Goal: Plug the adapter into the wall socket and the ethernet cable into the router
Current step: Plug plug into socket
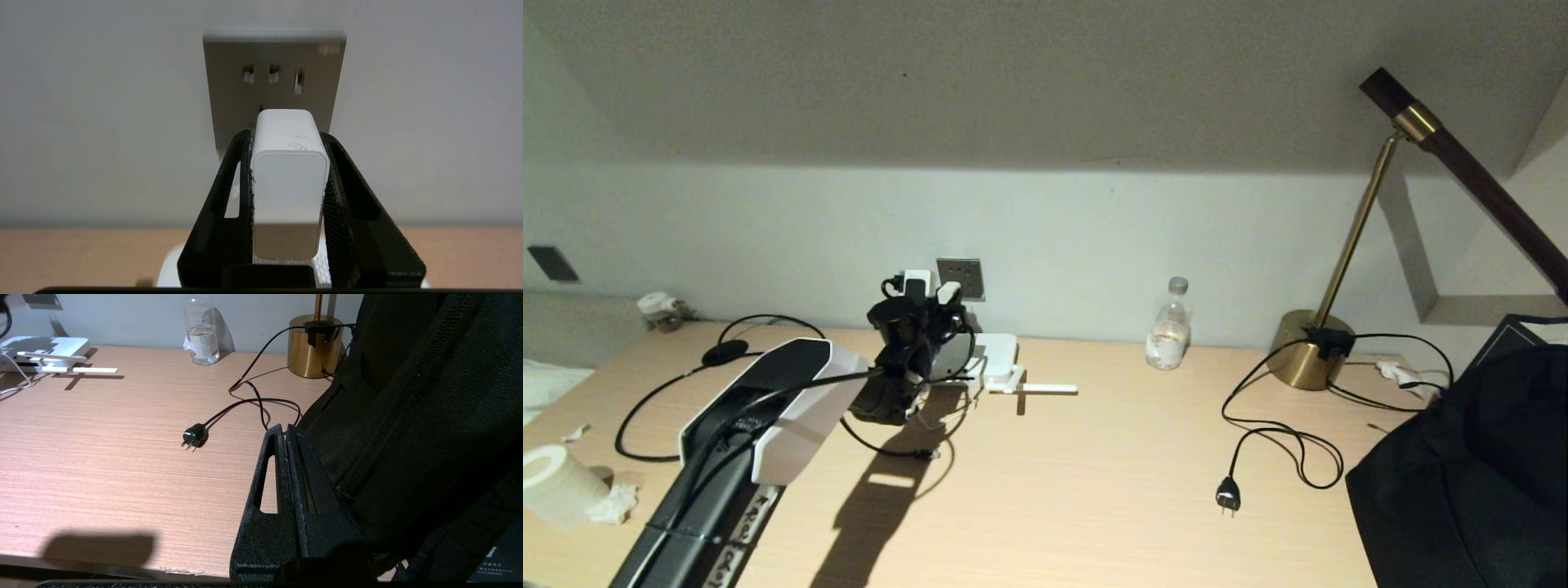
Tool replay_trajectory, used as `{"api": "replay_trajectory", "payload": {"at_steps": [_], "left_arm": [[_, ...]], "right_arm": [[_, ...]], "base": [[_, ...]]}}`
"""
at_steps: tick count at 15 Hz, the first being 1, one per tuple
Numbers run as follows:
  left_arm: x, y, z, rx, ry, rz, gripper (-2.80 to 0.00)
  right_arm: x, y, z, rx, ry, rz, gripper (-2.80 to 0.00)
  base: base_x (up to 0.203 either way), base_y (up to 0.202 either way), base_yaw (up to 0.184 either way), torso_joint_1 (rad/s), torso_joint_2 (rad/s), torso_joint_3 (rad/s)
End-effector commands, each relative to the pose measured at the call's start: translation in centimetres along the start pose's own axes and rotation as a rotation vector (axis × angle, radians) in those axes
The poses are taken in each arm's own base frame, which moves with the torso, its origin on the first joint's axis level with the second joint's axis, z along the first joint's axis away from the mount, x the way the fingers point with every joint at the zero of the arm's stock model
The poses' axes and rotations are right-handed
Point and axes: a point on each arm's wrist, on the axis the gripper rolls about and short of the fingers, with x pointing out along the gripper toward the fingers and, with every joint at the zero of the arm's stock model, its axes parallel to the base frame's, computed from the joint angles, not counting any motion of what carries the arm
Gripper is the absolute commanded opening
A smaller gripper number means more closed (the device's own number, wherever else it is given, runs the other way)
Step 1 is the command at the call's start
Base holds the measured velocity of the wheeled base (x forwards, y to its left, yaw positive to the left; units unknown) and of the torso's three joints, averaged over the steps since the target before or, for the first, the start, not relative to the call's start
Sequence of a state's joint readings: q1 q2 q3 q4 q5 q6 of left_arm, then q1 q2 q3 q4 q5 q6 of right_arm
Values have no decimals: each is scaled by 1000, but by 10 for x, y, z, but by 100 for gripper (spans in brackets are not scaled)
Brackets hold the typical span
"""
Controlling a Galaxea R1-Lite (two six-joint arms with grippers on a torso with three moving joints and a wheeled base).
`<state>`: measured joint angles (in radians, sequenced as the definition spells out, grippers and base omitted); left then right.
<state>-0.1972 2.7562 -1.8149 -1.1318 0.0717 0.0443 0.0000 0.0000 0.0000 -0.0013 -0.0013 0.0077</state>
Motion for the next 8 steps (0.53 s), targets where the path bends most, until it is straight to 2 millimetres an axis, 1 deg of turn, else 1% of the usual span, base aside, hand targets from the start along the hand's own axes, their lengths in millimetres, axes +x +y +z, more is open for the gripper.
{"api": "replay_trajectory", "payload": {"at_steps": [1, 2, 4, 8], "left_arm": [[-12, -2, 3, 1, 14, -7, -280], [-22, -3, 8, 0, 10, -15, -280], [-41, -5, 23, -3, -10, -27, -280], [-82, -1, 70, -8, -60, -34, -280]], "right_arm": [[0, 0, 0, 0, 1, 0, -280], [0, 0, 0, 0, 1, 0, -280], [0, 0, 0, 0, 1, 0, -280], [0, 0, 0, -2, 1, 0, -280]], "base": [[0, 0, 0, 0, 0, 0], [0, 0, 0, 0, 0, 0], [0, 0, 0, 0, 0, 0], [0, 0, 0, 0, 0, 0]]}}
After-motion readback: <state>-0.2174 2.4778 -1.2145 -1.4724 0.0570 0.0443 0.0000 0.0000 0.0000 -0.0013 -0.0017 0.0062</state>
